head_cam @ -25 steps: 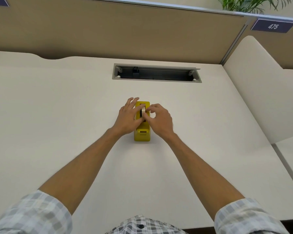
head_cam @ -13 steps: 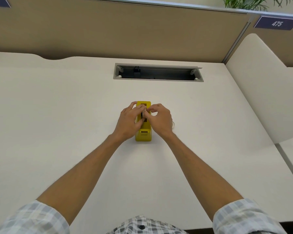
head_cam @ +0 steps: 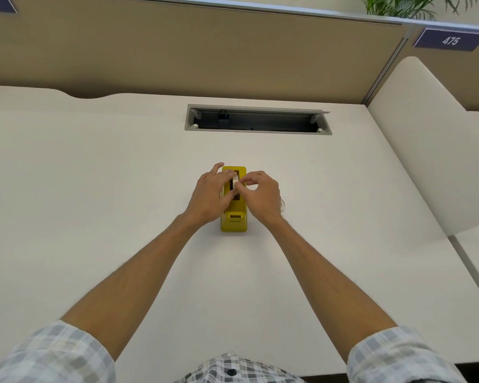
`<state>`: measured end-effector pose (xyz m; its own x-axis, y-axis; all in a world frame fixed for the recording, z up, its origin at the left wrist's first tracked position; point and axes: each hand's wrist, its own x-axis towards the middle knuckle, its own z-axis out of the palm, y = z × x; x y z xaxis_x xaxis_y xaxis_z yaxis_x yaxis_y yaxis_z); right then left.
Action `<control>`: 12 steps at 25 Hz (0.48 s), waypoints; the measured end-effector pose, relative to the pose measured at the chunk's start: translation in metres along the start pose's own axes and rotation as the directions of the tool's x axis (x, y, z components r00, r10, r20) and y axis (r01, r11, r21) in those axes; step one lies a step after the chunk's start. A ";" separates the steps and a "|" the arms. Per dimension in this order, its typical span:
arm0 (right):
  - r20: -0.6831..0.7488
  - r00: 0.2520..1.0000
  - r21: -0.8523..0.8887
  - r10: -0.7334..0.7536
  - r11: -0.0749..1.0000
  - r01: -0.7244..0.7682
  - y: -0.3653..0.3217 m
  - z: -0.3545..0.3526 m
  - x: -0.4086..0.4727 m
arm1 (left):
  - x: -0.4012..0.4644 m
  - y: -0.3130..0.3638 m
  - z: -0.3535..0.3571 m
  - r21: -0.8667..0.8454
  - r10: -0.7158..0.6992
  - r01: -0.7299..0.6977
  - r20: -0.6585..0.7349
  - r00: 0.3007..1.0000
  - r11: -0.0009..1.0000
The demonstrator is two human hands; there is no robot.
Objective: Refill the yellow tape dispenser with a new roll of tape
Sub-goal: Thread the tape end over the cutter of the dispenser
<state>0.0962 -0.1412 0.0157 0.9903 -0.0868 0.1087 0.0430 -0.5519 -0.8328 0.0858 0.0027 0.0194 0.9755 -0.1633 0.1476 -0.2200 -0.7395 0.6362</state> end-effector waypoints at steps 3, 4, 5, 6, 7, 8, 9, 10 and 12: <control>0.004 1.000 0.005 0.002 1.000 -0.002 0.000 0.000 0.000 | -0.008 0.001 0.003 -0.057 0.040 -0.044 -0.072 0.997 0.997; 0.005 1.000 0.006 0.002 1.000 -0.002 0.000 0.000 0.000 | -0.010 0.001 0.004 -0.060 0.049 -0.054 -0.079 0.996 0.997; 0.006 1.000 0.009 0.004 1.000 -0.004 0.000 -0.001 0.000 | -0.013 0.001 0.005 -0.067 0.052 -0.058 -0.085 0.995 0.996; 0.006 1.000 0.013 0.008 1.000 -0.008 0.000 -0.001 0.000 | -0.015 0.001 0.006 -0.082 0.053 -0.061 -0.096 0.994 0.995; 0.008 1.000 0.017 0.011 1.000 -0.011 0.001 -0.001 0.000 | -0.017 0.002 0.007 -0.099 0.055 -0.066 -0.115 0.992 0.993; 0.011 1.000 0.022 0.012 1.000 -0.012 0.001 -0.001 0.000 | -0.018 0.002 0.008 -0.114 0.056 -0.072 -0.140 0.989 0.991; 0.012 1.000 0.025 0.010 1.000 -0.010 0.001 -0.001 0.000 | -0.019 0.003 0.008 -0.121 0.053 -0.074 -0.163 0.985 0.990; 0.011 1.000 0.025 0.006 1.000 -0.006 0.001 -0.001 0.000 | -0.019 0.004 0.009 -0.118 0.046 -0.067 -0.173 0.984 0.991; 0.008 1.000 0.024 0.001 1.000 -0.001 0.002 -0.001 -0.001 | -0.015 0.005 0.009 -0.084 0.002 -0.013 -0.133 0.991 0.996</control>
<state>0.0954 -0.1428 0.0147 0.9913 -0.0808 0.1037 0.0451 -0.5315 -0.8459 0.0704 -0.0041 0.0135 0.9657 -0.0766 0.2481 -0.2327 -0.6795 0.6958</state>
